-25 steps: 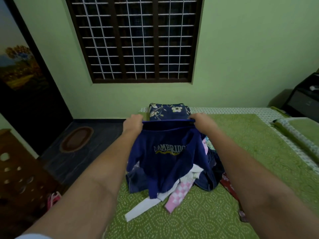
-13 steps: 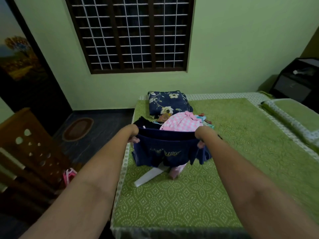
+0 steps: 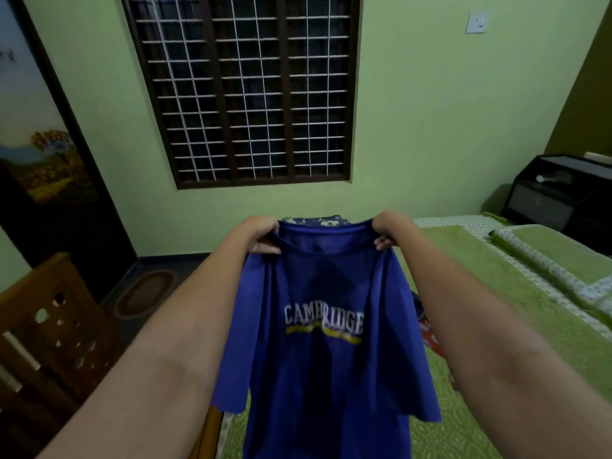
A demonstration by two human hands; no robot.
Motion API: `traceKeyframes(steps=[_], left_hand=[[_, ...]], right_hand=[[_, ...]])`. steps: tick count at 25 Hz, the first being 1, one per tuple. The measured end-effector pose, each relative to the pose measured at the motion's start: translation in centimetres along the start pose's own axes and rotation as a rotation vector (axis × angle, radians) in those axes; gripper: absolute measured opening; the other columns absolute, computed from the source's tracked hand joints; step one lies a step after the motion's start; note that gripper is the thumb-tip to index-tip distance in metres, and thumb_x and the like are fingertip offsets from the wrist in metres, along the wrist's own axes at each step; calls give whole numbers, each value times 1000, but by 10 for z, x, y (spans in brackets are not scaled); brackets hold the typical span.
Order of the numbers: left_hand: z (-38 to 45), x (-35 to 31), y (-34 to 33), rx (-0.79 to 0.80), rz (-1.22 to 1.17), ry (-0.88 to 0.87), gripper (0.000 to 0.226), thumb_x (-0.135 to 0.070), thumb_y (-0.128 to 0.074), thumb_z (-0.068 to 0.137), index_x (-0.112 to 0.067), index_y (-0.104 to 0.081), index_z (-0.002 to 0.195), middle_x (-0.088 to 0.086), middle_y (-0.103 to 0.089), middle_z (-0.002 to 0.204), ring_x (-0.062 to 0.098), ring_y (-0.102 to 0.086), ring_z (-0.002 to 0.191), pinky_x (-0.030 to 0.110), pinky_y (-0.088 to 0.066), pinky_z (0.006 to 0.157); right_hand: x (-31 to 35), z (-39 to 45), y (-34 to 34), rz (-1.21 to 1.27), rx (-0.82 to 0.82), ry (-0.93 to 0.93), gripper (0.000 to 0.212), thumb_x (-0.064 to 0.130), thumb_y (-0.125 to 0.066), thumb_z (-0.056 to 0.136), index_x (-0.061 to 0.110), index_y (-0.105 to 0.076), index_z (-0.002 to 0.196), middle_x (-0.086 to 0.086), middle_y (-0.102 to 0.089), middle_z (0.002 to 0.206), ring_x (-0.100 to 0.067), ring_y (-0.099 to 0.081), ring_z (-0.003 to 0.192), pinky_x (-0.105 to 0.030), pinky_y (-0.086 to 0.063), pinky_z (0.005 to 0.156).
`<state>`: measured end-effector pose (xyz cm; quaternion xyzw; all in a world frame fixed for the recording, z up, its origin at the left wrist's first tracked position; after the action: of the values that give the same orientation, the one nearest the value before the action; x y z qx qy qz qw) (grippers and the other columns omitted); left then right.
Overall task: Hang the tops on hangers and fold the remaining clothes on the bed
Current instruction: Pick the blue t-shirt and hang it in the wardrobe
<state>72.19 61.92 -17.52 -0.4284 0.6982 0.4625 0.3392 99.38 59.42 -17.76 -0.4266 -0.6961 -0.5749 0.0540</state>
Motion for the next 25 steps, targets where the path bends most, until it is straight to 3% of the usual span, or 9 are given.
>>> traceKeyframes(steps=[2, 5, 9, 12, 14, 18, 21, 23, 25], left_hand=[[42, 30, -16, 87, 79, 153, 23, -10, -47, 90, -2, -39, 110, 21, -59, 80, 25, -65, 45, 30, -56, 50], [112, 67, -41, 155, 68, 310, 30, -22, -48, 92, -4, -36, 113, 20, -58, 89, 30, -64, 73, 35, -56, 56], [205, 67, -79, 108, -289, 296, 45, -42, -61, 81, -9, -51, 110, 10, -61, 101, 23, -60, 83, 28, -47, 72], [261, 63, -88, -15, -486, 203, 104, -45, -72, 74, -22, -7, 152, 11, -35, 150, 30, -46, 127, 41, -44, 101], [279, 70, -85, -54, -478, 178, 98, -44, -63, 87, -23, 6, 153, 6, -15, 159, 27, -25, 142, 42, -26, 110], [290, 108, -45, -124, -464, 210, 93, -47, -59, 90, -24, 7, 152, 5, -9, 160, 29, -23, 143, 45, -27, 111], [269, 168, 15, -181, -449, 323, 89, -50, -55, 91, -25, 5, 153, 4, -11, 159, 27, -22, 143, 44, -26, 111], [240, 218, 58, -263, -457, 404, 80, -52, -52, 92, -22, -10, 152, 2, -23, 155, 26, -28, 140, 42, -30, 108], [207, 274, 105, -389, -461, 473, 41, -44, -51, 96, -19, -47, 127, -1, -50, 125, 19, -51, 112, 33, -40, 88]], right_hand=[[-17, 45, -36, 6, 103, -84, 40, 16, -20, 102, -2, -41, 73, -9, -52, 39, -14, -46, 21, -18, -36, 26], [-38, 115, -81, 64, 271, -203, 37, 14, -19, 103, -5, -42, 80, -13, -53, 36, -21, -51, 25, -19, -35, 23], [-15, 213, -98, 276, 286, -153, 16, 14, -52, 94, 5, -52, 107, -8, -60, 101, -20, -60, 88, -29, -48, 66], [9, 258, -91, 463, 179, -87, 78, 21, -66, 88, 11, -18, 149, -7, -36, 147, -28, -41, 130, -41, -43, 93], [10, 272, -99, 481, 203, -144, 90, 28, -67, 87, 19, -6, 152, -7, -28, 153, -29, -35, 135, -44, -42, 96], [14, 290, -147, 343, 257, -208, 87, 34, -63, 89, 14, -6, 152, -7, -30, 151, -30, -38, 131, -42, -44, 97], [48, 271, -223, 248, 433, -164, 52, 30, -59, 93, 6, -36, 133, -4, -48, 121, -23, -53, 103, -29, -47, 74], [75, 249, -290, 108, 557, -97, 42, 29, -60, 92, 11, -45, 126, 0, -45, 116, -24, -49, 104, -30, -41, 73], [101, 218, -362, 37, 666, -8, 23, 24, -59, 92, 17, -51, 112, -2, -51, 107, -21, -46, 100, -28, -40, 66]])
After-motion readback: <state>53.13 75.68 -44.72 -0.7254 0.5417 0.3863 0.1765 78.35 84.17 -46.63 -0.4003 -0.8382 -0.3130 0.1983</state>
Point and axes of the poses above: each hand's wrist, its own z-axis towards the middle knuckle, its own y-axis out of the back of the hand, x = y × z, the point moved 3 cm from there along z, towards the middle knuckle
